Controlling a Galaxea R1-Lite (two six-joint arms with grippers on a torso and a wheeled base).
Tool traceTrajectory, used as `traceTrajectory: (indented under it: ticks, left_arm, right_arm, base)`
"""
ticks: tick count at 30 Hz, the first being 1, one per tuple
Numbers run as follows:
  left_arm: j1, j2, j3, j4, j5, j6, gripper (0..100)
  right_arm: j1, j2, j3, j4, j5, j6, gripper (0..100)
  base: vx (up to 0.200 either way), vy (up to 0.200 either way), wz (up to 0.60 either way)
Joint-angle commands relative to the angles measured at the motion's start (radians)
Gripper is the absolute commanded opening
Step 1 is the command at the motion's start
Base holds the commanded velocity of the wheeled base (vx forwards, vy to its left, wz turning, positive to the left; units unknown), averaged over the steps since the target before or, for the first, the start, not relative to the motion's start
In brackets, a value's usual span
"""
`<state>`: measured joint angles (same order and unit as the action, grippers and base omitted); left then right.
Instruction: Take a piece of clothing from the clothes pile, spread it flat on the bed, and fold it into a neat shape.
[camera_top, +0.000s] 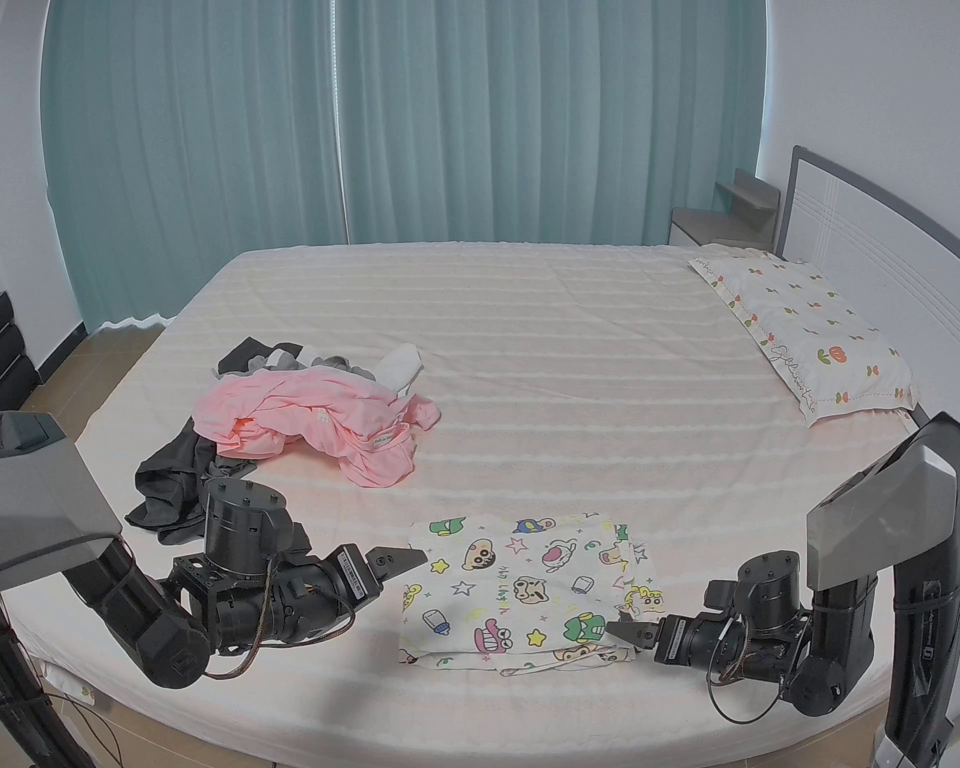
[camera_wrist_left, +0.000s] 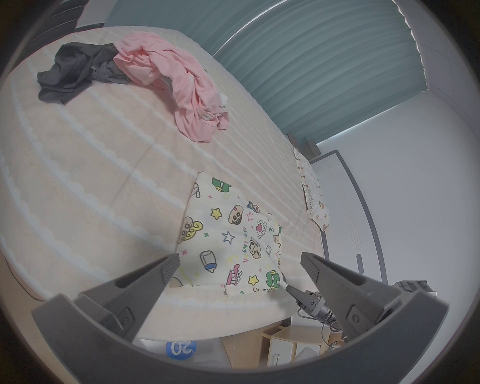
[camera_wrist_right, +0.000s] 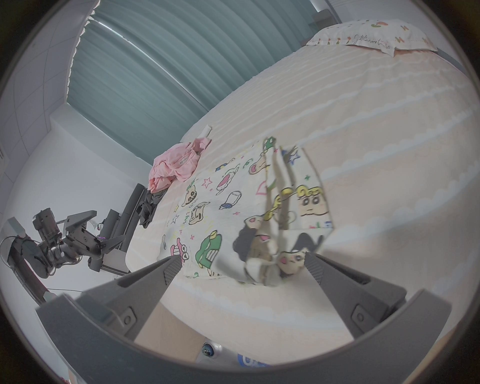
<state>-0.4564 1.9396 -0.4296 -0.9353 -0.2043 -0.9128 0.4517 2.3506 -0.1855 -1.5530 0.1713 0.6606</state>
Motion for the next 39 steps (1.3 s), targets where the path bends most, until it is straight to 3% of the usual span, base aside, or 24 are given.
traceTrajectory:
  ticks: [1,18,19,39]
  left_arm:
    - [0.001,0.009,-0.001,0.000,0.000,-0.005,100]
    - [0.001,0.009,0.000,0.000,0.000,-0.005,100]
    - [0.001,0.009,0.000,0.000,0.000,-0.005,100]
    - [0.001,0.010,0.002,0.000,0.002,-0.005,100]
  right_arm:
    - [-0.001,0.044,-0.029,-0.018,-0.003,-0.001,100]
    - [-0.016,0.061,-0.040,-0.018,-0.006,-0.038,100]
    - [-0.016,0.061,-0.041,-0.018,-0.006,-0.038,0]
    - [-0.010,0.007,0.061,-0.018,-0.049,-0.087,0]
  base:
    - [0.000,0.000,0.00]
    - [0.000,0.000,0.00]
    - [0.000,0.000,0.00]
    - [0.000,0.000,0.00]
